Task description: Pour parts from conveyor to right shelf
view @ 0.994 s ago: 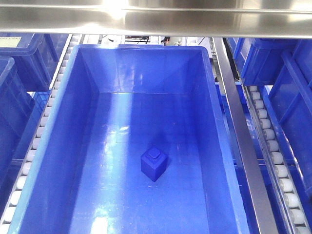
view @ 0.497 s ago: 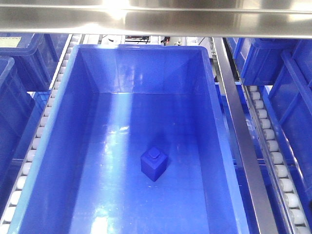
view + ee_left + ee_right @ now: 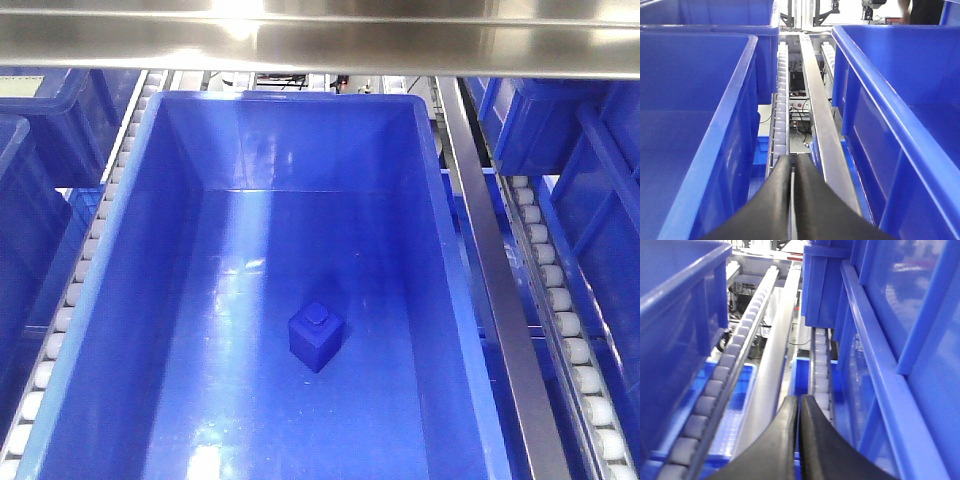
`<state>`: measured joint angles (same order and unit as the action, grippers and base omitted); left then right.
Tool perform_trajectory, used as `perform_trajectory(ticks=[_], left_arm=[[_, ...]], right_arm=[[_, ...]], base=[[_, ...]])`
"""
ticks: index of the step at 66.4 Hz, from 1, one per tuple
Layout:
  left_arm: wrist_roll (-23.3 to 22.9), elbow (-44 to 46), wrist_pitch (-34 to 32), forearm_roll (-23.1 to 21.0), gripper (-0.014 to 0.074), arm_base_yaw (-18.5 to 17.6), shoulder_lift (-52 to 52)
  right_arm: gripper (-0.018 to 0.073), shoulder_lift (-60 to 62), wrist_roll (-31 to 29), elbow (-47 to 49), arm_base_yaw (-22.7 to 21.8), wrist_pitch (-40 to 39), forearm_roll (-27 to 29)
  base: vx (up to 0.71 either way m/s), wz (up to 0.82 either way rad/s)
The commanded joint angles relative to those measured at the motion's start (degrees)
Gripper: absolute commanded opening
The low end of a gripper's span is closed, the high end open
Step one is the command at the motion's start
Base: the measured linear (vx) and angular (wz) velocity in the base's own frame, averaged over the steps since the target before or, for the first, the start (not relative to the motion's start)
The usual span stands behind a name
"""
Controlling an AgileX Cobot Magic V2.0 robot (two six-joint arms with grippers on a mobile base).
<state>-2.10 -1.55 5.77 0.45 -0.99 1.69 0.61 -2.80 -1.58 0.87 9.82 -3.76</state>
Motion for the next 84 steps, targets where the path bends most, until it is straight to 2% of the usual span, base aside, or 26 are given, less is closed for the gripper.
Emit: perform_trajectory(ticks=[1, 84], left_arm=[[-0.5, 1.1, -4.5, -0.5, -0.0006, -0.5, 0.9], [-0.5, 1.1, -4.5, -0.5, -0.0006, -0.5, 0.9]], right_arm=[[-0.0009, 0.8, 0.0, -0.5, -0.4, -4.6, 0.0], [-0.0009, 0.8, 0.0, -0.5, -0.4, -4.2, 0.0]], base=[[0.00, 0.00], [0.00, 0.00]])
